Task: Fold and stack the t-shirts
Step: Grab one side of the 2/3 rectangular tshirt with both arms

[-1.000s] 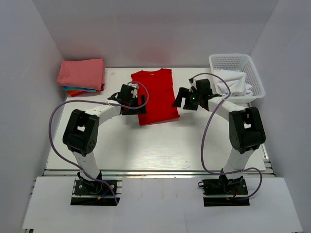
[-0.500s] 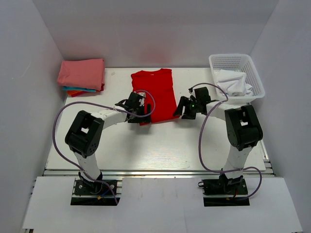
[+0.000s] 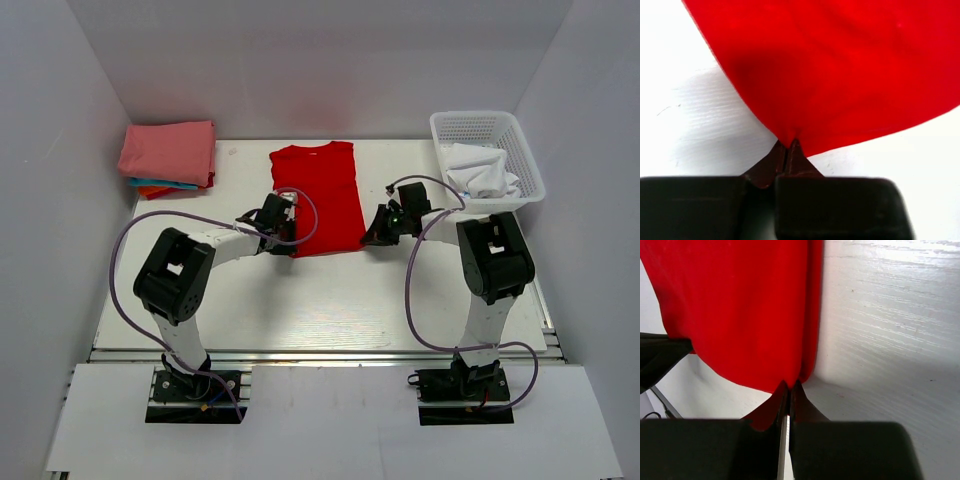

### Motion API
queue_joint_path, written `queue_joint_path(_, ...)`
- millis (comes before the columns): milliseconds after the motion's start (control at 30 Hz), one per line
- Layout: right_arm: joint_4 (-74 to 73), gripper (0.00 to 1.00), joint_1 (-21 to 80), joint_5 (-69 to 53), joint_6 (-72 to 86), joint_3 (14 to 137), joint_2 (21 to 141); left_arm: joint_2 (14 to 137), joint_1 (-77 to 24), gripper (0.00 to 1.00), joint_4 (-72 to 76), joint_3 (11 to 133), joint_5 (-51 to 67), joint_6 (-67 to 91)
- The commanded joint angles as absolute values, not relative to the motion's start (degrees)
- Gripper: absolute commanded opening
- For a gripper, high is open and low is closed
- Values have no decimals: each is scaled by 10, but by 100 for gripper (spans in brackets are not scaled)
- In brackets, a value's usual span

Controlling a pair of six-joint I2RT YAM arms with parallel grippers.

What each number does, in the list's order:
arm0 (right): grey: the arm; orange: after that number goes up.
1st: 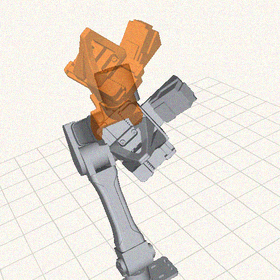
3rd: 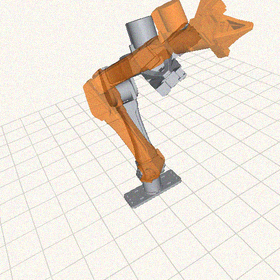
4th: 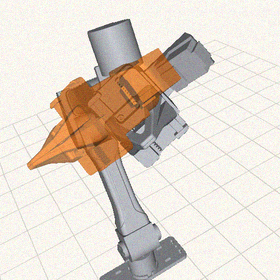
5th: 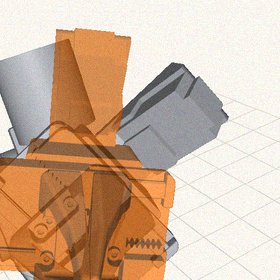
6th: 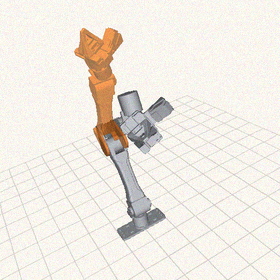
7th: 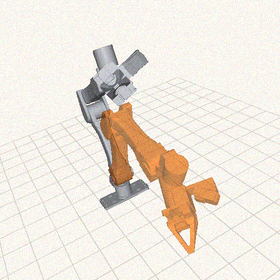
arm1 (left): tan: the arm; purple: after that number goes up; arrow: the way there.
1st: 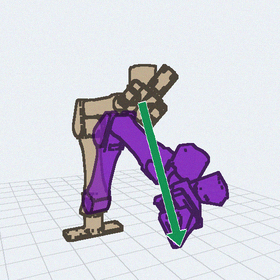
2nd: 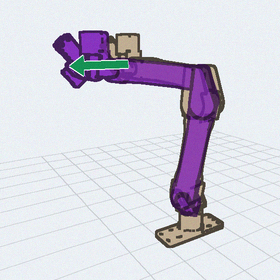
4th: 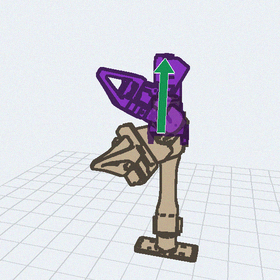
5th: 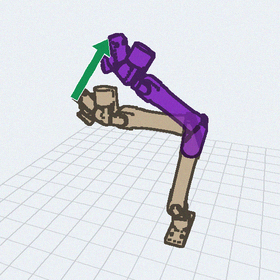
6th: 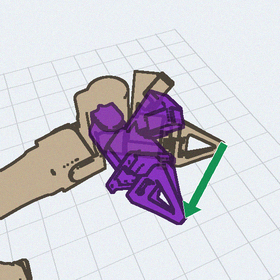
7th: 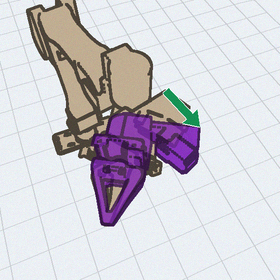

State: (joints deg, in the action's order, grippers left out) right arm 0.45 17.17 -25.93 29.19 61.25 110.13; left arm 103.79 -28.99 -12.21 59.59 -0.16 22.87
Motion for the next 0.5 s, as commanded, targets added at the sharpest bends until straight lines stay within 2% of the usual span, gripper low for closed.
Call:
queue_joint_path(0,32,0,173,-283,298,602,1090,1035,-291,0,-130,577,15,214)
queue_joint_path(100,33,0,173,-282,297,592,1076,1028,-296,0,-125,578,28,208)
queue_joint_path(300,17,0,178,-281,284,543,999,917,-308,0,-140,537,68,203)
queue_joint_path(467,-39,0,179,-268,278,473,862,807,-321,0,-170,501,188,203)
